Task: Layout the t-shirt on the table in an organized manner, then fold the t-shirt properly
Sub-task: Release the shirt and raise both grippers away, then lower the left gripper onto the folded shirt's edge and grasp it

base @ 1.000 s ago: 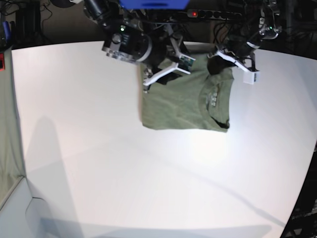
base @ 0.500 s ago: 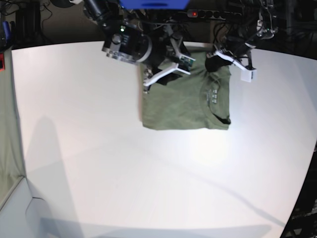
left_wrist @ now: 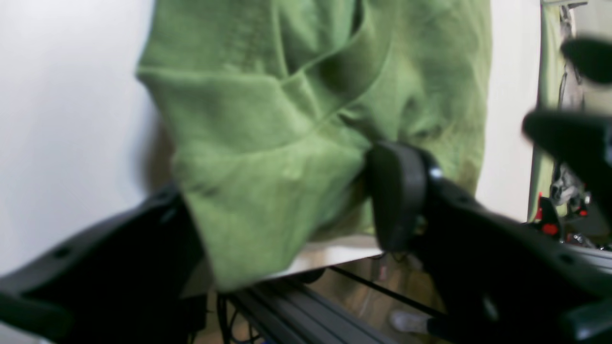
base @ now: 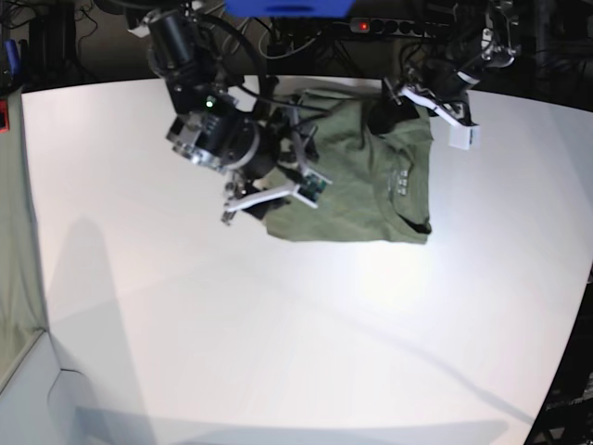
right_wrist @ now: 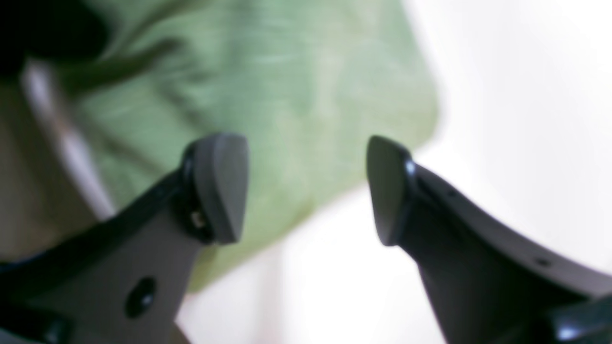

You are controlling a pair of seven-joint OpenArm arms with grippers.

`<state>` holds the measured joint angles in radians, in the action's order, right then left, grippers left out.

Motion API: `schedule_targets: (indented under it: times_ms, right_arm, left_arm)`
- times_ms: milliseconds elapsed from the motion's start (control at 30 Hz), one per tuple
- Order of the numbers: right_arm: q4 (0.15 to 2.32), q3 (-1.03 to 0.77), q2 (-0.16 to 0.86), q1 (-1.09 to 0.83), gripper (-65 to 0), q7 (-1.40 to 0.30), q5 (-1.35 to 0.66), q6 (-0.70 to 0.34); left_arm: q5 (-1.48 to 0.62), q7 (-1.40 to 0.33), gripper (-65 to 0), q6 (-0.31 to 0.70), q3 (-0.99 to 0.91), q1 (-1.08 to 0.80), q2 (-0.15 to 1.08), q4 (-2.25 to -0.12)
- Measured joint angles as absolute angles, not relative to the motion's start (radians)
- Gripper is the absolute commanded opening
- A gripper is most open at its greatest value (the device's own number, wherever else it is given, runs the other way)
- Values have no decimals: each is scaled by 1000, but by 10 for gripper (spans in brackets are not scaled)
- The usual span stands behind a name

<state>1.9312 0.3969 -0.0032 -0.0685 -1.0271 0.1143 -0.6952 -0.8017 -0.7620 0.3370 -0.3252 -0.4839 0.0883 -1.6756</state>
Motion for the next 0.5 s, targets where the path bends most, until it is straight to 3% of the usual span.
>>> schedule_targets:
  times_ms: [133,500]
  right_arm:
    - [1875,293,-34,-67,-187,-1027,116,-695]
    - [1845,282,-35,-76,-188,-1025,110,-695]
  left_arm:
    - [-786,-763,-197,318,-330,-511,89,-1713]
    - [-767,-774,-197,306,-332,-599,133,-1785]
